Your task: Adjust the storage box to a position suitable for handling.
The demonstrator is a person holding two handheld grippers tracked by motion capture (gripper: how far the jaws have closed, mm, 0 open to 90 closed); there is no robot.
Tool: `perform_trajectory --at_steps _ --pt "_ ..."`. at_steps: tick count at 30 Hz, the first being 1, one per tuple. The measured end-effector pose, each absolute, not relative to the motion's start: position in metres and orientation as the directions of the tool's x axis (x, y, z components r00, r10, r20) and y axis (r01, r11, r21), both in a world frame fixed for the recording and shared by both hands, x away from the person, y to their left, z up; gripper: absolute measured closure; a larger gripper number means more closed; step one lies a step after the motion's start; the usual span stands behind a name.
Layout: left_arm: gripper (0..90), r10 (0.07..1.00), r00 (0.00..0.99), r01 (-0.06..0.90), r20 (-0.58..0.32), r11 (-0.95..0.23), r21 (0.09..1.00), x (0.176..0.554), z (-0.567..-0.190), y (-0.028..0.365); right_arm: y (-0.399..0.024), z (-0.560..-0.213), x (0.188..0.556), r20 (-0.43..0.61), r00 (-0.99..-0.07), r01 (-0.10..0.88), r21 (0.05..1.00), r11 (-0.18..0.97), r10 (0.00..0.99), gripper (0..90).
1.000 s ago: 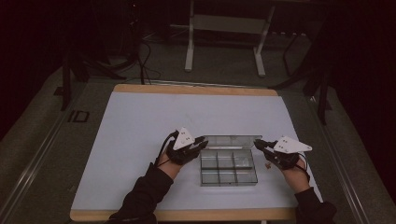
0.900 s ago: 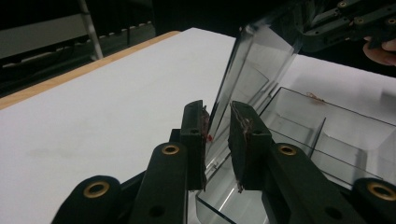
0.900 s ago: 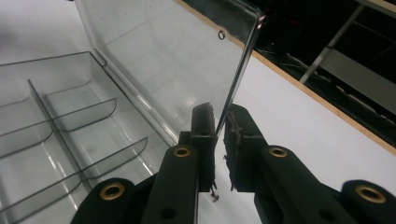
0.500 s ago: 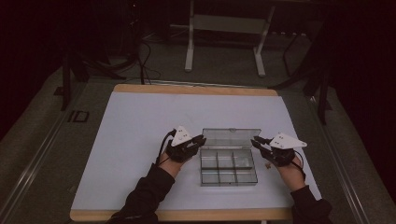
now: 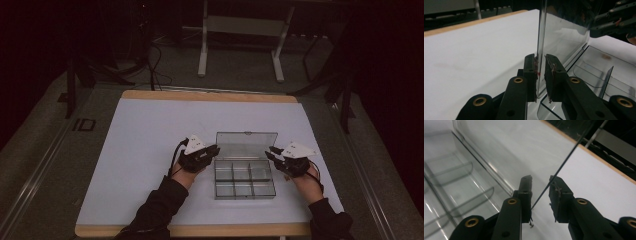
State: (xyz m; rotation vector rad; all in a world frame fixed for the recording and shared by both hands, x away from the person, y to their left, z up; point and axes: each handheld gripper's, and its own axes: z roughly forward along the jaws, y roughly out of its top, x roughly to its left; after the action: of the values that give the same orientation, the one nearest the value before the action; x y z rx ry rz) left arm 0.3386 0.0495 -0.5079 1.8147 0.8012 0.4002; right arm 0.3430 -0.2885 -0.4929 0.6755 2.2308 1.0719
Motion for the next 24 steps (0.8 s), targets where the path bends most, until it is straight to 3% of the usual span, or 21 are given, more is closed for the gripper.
perform_trajectory --at_steps 24 --pt "73.2 0.698 0.697 0.42 -0.164 -0.213 0.882 0.351 -0.524 0.039 -0.284 -0.501 0.355 -0.227 -0.715 0.265 0.787 0.557 0.661 67.4"
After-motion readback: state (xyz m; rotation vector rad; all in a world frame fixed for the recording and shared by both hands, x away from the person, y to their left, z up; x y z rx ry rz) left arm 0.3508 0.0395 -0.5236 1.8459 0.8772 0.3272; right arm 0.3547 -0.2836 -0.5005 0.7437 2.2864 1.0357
